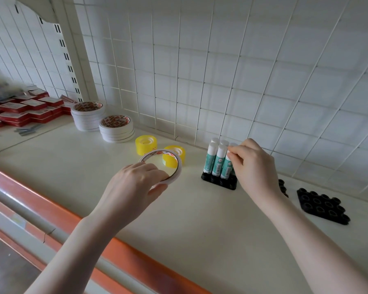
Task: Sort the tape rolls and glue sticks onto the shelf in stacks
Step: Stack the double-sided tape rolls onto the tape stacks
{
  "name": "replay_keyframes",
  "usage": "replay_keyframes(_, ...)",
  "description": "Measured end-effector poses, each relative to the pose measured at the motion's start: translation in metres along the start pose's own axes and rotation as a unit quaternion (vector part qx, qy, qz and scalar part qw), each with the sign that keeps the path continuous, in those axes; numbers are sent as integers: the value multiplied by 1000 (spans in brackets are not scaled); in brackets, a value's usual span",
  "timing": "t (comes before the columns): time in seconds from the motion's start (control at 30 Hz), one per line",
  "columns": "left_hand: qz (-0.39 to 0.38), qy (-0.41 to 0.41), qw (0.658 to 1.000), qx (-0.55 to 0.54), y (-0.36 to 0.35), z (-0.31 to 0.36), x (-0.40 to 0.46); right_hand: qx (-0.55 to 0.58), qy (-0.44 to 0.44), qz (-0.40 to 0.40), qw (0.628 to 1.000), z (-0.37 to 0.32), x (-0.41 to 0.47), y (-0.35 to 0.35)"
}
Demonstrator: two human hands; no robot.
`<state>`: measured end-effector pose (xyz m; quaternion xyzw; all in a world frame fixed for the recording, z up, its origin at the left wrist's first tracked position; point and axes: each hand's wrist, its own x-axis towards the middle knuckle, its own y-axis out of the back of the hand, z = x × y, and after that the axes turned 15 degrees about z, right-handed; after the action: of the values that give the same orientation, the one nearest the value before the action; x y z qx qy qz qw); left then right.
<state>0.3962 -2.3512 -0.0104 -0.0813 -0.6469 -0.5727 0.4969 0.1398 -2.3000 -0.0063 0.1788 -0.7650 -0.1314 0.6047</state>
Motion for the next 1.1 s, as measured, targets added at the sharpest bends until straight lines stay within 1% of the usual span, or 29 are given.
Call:
replay_keyframes(0.2, 1, -1, 1000, 12, 4, 1, -3, -16, 31, 2, 999, -1, -4, 4)
replay_keyframes(0.33, 5, 8, 1000, 21, 11, -2, -4, -39, 53, 23, 998, -6, -5, 8)
replay_keyframes(0.43, 10, 12, 1000, 27, 18, -7, -4, -35, 80, 41, 995, -15, -1, 9)
replay_keyframes(0.6, 16, 9, 999, 36, 33, -25, -5, -9, 87, 18, 996, -44, 4, -1)
replay_keyframes(0.73, 30, -2, 999, 38, 43, -55, -2, 1, 84, -15, 996, -71, 2, -22)
replay_keyframes(0.9, 35, -41, 998, 39, 52, -112, 8, -7, 79, -54, 995, -107, -5, -60)
replay_keyframes(1.0, 31, -73, 996, 31, 57, -152, 21, -34, 79, -55, 995, -134, -9, -83)
replay_keyframes(1.1, 1, -94, 996, -3, 57, -191, 35, -81, 73, -52, 993, -158, -12, -102)
